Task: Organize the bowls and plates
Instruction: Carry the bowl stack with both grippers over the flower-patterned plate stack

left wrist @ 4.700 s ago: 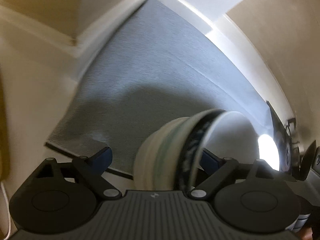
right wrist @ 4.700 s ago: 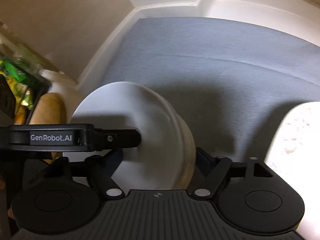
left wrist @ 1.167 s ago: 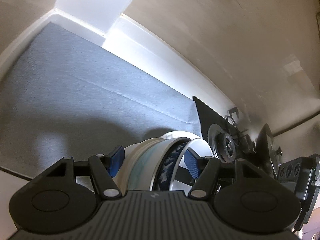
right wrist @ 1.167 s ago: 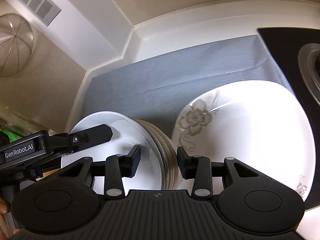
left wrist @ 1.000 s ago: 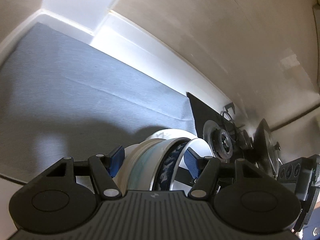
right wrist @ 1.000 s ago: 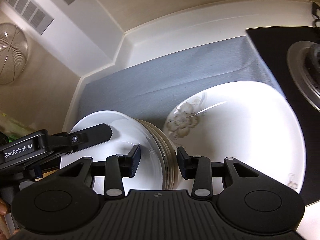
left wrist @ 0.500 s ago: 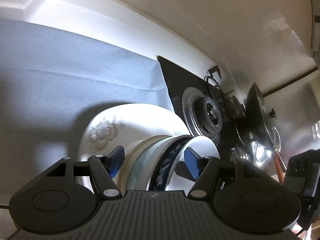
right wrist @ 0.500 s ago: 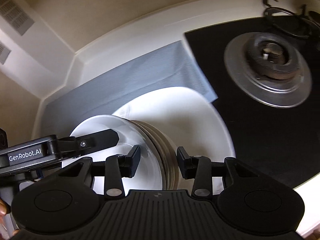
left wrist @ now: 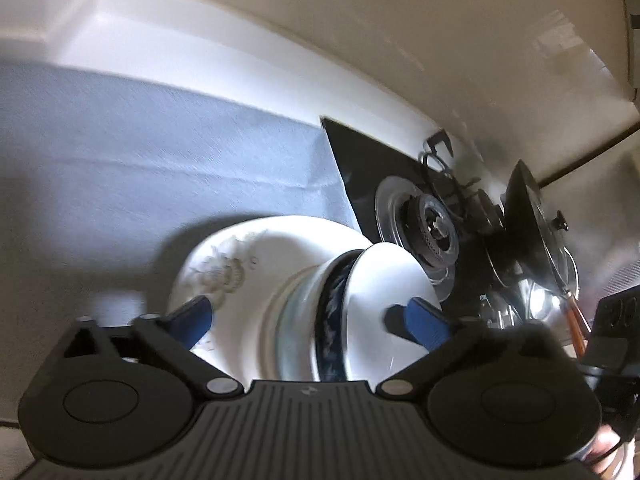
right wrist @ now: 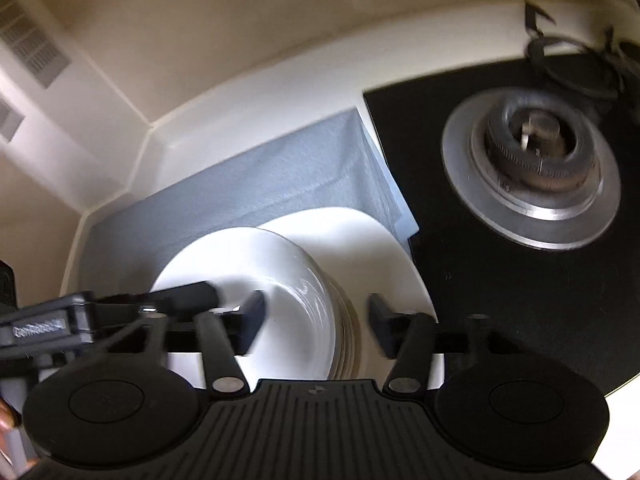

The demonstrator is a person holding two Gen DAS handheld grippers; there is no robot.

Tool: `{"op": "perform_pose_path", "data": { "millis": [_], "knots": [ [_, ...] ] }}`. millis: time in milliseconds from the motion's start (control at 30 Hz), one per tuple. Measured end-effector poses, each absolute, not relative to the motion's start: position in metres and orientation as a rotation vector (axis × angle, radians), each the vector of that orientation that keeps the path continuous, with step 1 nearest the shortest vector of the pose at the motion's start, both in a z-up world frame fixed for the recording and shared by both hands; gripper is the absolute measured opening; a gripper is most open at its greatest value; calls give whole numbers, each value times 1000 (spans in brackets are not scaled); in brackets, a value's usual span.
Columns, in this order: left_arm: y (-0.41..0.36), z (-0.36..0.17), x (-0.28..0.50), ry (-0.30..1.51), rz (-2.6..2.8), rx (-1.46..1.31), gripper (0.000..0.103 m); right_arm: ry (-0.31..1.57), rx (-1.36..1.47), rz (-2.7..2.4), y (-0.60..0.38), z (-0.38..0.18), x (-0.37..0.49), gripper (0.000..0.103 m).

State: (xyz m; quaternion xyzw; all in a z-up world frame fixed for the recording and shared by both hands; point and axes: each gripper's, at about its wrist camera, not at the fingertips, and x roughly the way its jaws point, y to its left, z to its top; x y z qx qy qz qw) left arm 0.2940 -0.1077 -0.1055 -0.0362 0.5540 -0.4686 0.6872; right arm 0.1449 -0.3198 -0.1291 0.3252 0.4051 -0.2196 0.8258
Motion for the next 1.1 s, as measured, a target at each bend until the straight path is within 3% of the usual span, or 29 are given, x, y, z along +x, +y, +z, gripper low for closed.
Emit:
{"op": "perform_pose_path", "data": {
  "millis": [167,500,1100],
  "knots": [
    [-63,-86,297,1192,-994,-131,103,779,718,-473,-327,-111,109,80],
    [-44,-140,304,1312,-863,-123,102,715,876,-521,-351,-155,55,81],
    [-36,-161,307,1366,-789,-179,103,694,913,-443,-366,-188,69,67]
  ]
}}
